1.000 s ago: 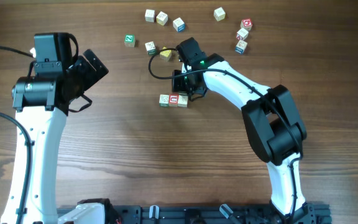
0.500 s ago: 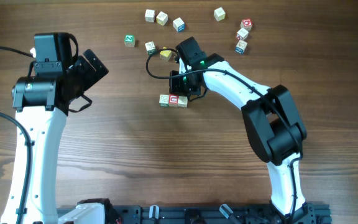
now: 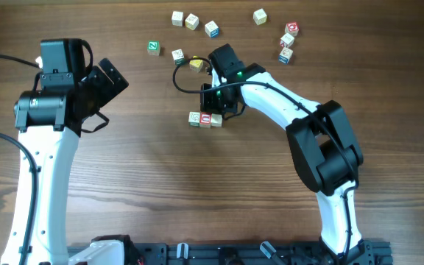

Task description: Form a horizontal line

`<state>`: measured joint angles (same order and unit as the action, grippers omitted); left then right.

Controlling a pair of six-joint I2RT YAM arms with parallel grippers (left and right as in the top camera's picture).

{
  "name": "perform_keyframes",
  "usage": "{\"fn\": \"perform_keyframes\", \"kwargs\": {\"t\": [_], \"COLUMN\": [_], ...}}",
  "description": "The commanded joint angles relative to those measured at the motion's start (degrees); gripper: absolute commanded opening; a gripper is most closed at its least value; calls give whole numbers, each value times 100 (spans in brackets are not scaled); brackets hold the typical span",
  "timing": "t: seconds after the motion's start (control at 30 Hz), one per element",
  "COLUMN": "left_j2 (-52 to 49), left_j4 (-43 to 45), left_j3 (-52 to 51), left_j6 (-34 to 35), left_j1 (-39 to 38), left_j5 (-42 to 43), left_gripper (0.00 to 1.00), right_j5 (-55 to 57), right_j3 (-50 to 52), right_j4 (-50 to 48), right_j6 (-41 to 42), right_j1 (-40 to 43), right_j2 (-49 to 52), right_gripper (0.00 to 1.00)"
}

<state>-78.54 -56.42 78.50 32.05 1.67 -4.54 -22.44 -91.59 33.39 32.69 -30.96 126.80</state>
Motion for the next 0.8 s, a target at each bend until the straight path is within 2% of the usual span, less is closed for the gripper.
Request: {"fn": "perform_keyframes", "kwargs": {"t": [0.0,0.4,0.77], "left_j2": [-33,-33,-33], "left_j4": [-2,0,0], "left_j3": [48,48,48], "left_j6": [57,57,55], "left_j1": [9,9,11], "left_j5": [66,66,66], "left_gripper": [100,100,100], "right_j5": [92,-461,-468], "right_j3": [-11,-33,-33], "right_j4": [-149,-179,31], "right_j6": [-114,-127,-273], "right_j1": [61,55,55], "right_j2": [70,70,70], "right_gripper": [5,5,5]}}
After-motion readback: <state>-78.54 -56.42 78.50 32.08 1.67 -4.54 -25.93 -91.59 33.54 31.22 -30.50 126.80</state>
